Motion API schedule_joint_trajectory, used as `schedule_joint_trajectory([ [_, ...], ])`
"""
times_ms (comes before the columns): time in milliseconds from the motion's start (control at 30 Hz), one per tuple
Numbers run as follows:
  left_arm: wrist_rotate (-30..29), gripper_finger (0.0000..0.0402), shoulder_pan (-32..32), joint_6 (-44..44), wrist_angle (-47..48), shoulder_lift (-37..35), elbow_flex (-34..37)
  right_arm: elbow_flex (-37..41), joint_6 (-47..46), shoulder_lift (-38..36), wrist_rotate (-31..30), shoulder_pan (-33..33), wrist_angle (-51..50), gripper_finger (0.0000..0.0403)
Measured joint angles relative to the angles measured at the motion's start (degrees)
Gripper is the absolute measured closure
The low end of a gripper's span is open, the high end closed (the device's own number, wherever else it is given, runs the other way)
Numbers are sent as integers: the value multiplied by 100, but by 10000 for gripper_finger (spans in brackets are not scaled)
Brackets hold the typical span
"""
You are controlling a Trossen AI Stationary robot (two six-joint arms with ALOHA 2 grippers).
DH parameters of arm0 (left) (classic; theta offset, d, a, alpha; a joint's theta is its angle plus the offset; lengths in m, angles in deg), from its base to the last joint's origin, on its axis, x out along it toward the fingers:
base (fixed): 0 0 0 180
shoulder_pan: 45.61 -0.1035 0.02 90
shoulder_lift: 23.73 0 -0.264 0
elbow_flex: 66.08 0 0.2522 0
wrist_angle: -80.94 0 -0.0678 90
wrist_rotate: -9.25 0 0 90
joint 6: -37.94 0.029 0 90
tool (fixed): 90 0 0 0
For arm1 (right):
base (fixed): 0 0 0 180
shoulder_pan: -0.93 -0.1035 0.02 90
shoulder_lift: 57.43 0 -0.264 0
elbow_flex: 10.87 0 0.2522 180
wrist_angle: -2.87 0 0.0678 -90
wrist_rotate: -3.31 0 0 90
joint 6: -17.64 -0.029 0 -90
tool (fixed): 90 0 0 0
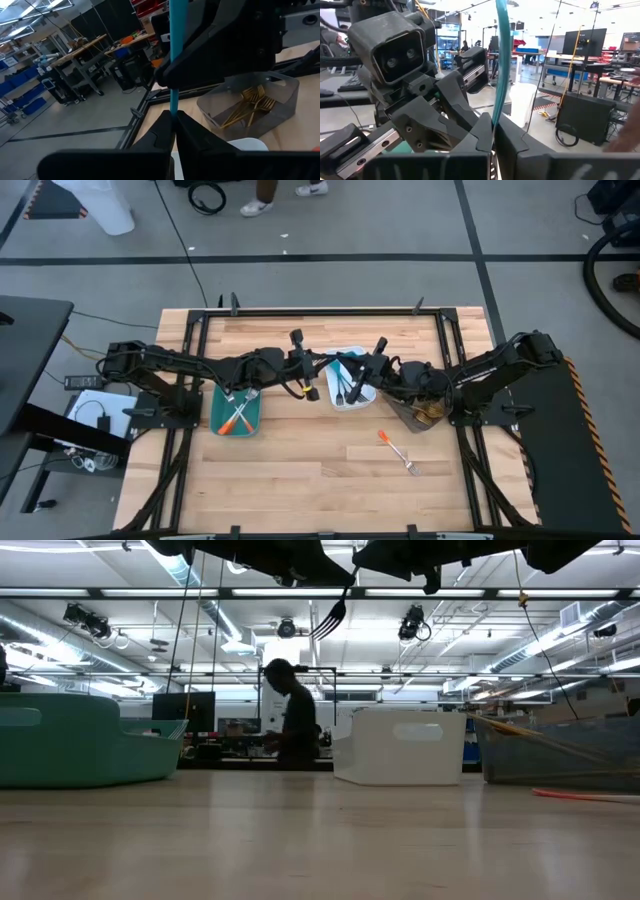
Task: Sort silverware by color (type)
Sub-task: Put the blue fork into the white bin
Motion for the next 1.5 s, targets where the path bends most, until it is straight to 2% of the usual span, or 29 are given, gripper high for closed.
schedule_joint_trajectory([
  [100, 21, 360, 2, -20, 106, 0, 0, 0, -4, 1, 40, 1, -87, 392],
  [233, -49, 299, 9, -206, 273, 0, 0, 0, -160, 1, 144, 9, -306, 392],
  [333, -76, 257, 59, -430, 631, -44, 0, 0, -331, 1, 157, 11, -728, 392],
  [433, -149, 237, 173, -751, 1111, -99, 0, 1, -588, 1, 217, 11, -1295, 392],
  [600, -222, 239, 370, -1365, 1771, -105, 2, 2, -1123, 1, 533, 127, -2313, 392],
  [800, -247, 251, 537, -1938, 2527, -103, 2, -59, -1807, 1, 1388, 457, -3500, 392],
  [967, -246, 253, 720, -2152, 2984, -103, 2, -657, -1892, 3, 1687, 704, -5003, 392],
  [1167, -174, 253, 941, -2549, 3452, -103, 2, -1356, -1853, 1, 2494, 1057, -6557, 392],
  [1300, -118, 253, 1085, -2835, 3759, -103, 2, -1665, -1958, 42, 2694, 1267, -7646, 392],
  [1500, -115, 253, 1299, -3130, 4000, -103, 2, -1688, -2007, 50, 3222, 1414, -7868, 392],
])
